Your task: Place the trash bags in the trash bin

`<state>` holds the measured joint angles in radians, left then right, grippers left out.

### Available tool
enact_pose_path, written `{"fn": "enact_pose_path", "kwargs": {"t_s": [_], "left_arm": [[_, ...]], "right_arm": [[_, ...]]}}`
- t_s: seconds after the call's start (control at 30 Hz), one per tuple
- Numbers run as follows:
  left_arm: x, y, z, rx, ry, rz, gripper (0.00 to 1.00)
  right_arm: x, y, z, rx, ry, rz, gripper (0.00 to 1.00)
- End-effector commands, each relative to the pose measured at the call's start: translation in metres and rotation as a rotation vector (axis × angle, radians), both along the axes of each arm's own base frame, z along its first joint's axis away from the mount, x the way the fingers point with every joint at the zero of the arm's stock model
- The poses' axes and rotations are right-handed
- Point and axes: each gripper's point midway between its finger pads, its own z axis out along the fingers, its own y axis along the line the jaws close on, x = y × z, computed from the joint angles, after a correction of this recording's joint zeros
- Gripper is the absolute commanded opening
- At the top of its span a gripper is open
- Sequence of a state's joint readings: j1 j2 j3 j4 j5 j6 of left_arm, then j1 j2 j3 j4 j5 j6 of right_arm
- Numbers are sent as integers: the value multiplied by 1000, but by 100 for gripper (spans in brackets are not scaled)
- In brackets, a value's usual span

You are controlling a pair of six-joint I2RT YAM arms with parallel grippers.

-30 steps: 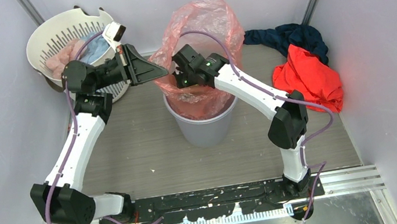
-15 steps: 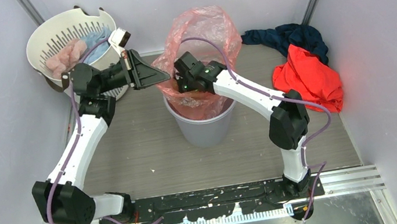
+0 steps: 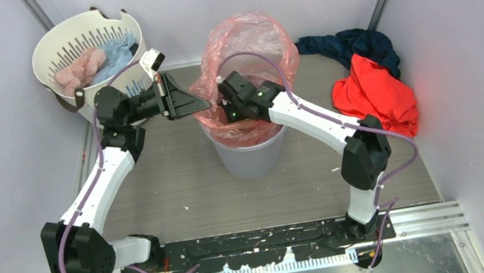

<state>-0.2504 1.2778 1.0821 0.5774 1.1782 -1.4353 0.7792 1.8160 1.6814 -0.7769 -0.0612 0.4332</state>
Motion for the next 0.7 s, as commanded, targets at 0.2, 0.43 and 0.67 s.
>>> {"fn": "enact_pose_path", "kwargs": {"t_s": [0.2, 0.43, 0.67], "left_arm": [[-17, 0, 24, -32, -123, -4, 0], [-18, 0, 9, -23, -99, 2, 0], [-16, 0, -10, -8, -70, 9, 0]], "right_arm": [[-19, -19, 16, -14, -10, -32, 1], [-18, -16, 1, -34, 16, -32, 1], [-19, -19, -19, -68, 37, -46, 1]]}}
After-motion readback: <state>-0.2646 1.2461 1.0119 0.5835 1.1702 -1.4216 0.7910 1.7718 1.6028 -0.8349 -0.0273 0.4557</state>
